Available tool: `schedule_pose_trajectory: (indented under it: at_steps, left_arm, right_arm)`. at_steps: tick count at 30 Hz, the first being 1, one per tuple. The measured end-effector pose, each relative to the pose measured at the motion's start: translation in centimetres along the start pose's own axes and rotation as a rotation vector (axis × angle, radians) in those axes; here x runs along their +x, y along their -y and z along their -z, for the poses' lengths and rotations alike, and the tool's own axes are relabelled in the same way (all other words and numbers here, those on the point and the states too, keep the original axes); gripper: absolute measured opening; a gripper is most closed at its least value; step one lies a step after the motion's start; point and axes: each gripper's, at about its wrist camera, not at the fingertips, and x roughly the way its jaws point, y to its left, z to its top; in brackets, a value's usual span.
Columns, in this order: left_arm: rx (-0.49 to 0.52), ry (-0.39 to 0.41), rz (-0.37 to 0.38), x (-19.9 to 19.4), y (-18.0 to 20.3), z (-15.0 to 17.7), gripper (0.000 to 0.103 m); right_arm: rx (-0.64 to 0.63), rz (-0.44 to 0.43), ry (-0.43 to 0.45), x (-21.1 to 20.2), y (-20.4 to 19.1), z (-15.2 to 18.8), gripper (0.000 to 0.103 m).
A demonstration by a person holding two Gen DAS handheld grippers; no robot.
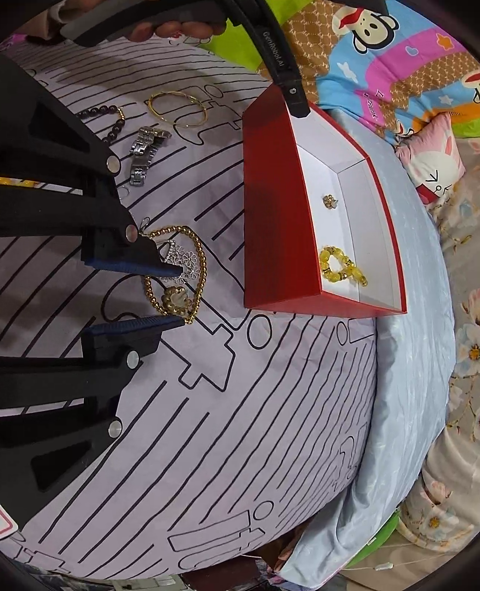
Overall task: Organize jewelry
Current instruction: 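Grasp the dark brown bead bracelet with the left tool while the right tool grasps the small gold charm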
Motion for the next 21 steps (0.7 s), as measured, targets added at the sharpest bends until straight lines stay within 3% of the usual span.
schedule_pose_trajectory:
  at_steps: [7, 21]
  left_arm:
    - [-0.051, -0.003, 0.048, -1.0, -0.4, -0.1, 0.049]
    - [-0.086, 0.004, 0.049, -5.0, -1.9, 2.2, 0.05]
  right_arm:
    - [0.008, 0.005, -0.002, 0.6, 0.1, -0.4, 0.016]
    - [0.036, -0.006, 0.023, -0.1, 0.5, -0.9, 0.016]
